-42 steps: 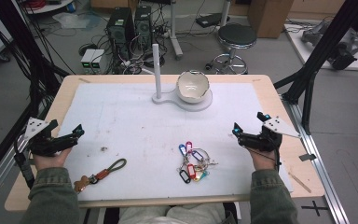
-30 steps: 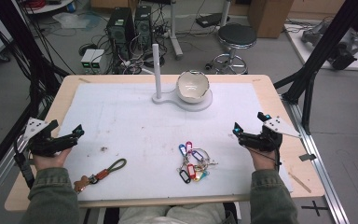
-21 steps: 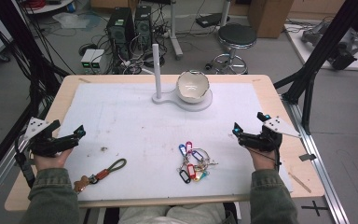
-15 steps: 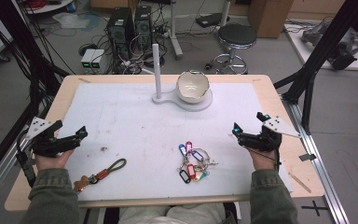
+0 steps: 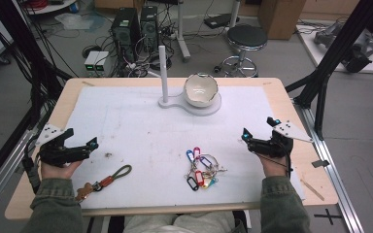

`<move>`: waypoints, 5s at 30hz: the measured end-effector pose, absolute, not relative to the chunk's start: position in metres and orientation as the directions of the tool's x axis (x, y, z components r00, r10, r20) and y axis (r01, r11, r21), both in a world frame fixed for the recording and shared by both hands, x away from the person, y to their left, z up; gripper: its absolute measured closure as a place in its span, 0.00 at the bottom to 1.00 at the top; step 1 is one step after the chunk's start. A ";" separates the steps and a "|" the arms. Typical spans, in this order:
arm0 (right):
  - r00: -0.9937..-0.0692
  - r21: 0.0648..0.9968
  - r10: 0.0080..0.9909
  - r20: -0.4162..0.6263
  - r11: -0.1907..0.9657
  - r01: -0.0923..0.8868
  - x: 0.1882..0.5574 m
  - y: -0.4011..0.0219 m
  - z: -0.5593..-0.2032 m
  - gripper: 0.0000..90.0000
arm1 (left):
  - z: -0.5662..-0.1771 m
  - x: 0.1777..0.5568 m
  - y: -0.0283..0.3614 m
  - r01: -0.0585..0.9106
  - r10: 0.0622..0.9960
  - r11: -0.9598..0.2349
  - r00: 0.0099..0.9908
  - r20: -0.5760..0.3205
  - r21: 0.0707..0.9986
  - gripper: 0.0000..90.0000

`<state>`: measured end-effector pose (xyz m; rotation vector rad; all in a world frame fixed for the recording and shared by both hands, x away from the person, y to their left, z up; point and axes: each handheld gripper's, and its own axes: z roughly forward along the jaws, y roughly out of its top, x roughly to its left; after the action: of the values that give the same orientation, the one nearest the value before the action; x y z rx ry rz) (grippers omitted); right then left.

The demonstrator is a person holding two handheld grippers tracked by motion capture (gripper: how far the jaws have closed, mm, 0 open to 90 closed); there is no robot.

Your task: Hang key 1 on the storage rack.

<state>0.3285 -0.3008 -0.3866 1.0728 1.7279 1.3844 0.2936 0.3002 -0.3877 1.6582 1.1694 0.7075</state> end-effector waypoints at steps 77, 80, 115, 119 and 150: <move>-0.464 0.967 0.886 -0.023 0.137 0.214 0.332 -0.296 -0.391 0.01 | -0.418 0.276 0.255 0.571 0.676 -0.513 0.729 -0.108 0.640 0.13; -0.462 0.968 0.887 -0.027 0.138 0.208 0.332 -0.297 -0.391 0.01 | -0.419 0.276 0.256 0.575 0.665 -0.528 0.738 -0.117 0.625 0.16; -0.461 0.969 0.887 -0.018 0.130 0.211 0.333 -0.297 -0.391 0.01 | -0.419 0.275 0.252 0.578 0.653 -0.584 0.752 -0.094 0.569 0.79; -0.464 0.969 0.886 -0.015 0.127 0.211 0.333 -0.297 -0.391 0.01 | -0.419 0.280 0.255 0.598 0.656 -0.553 0.742 -0.140 0.580 0.79; -0.467 0.968 0.884 -0.023 0.137 0.211 0.332 -0.295 -0.391 0.01 | -0.361 0.329 0.244 0.585 0.701 -0.440 0.698 -0.148 0.681 0.81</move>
<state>0.3319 -0.2953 -0.3908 1.0546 1.7869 1.3629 0.3290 0.2436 -0.3608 2.1698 0.9774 0.2012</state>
